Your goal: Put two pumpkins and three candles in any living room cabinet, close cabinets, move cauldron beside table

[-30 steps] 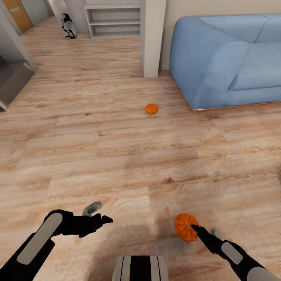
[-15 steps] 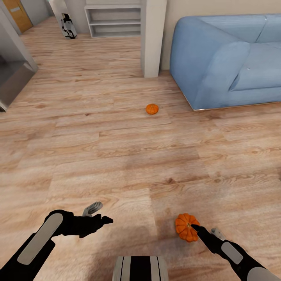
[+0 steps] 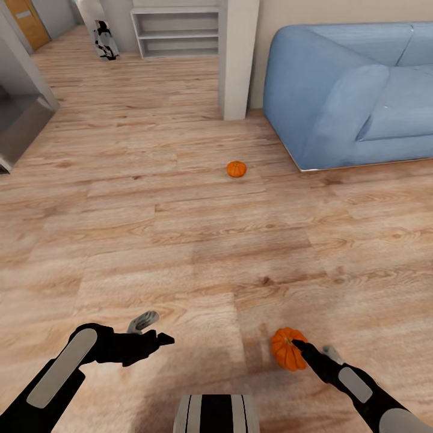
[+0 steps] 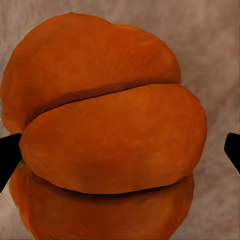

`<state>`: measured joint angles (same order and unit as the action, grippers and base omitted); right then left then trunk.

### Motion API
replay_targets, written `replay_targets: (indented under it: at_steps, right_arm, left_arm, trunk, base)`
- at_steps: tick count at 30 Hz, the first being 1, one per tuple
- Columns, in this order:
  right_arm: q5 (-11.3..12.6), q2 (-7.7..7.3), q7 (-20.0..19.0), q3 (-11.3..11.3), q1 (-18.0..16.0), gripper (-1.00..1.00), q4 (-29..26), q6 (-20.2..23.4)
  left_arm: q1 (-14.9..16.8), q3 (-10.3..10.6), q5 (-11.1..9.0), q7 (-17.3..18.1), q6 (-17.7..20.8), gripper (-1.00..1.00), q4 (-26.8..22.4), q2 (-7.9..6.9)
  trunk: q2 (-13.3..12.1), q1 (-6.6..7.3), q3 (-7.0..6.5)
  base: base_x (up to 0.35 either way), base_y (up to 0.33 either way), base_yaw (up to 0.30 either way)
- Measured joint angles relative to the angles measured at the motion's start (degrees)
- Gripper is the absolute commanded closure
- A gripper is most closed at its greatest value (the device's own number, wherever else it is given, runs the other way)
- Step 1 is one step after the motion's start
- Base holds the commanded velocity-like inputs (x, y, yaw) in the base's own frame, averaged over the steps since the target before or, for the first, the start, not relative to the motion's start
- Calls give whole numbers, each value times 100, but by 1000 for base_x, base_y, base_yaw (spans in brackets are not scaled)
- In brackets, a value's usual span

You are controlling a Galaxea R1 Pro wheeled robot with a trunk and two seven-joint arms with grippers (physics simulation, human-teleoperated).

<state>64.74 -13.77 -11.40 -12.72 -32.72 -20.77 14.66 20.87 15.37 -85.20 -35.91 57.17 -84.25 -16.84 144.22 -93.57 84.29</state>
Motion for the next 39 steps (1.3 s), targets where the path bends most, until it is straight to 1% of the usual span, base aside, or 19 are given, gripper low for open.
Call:
replay_targets:
  at_steps: [9, 12, 14, 39]
  right_arm:
    - [-6, 2, -25, -8, 1, -100, 13, -7]
    - [-7, 1, -154, -7, 0, -100, 101, -10]
    - [-10, 2, -405, -23, 2, -100, 300, -10]
    - [-8, 3, -393, -18, 0, -100, 305, -7]
  left_arm:
    - [1, 18, -1, -2, -1, -100, 1, 1]
    - [1, 18, -1, -1, -1, -100, 1, 1]
    - [1, 18, -1, 1, -1, -100, 1, 0]
    - [1, 10, -8, 4, -1, -100, 1, 0]
  trunk:
    - [0, -1, 0]
    - [0, -1, 0]
    - [0, -1, 0]
    - [0, -1, 0]
  base:
    - [10, 14, 0]
    - [0, 0, 0]
    - [0, 0, 0]
    - [0, 0, 0]
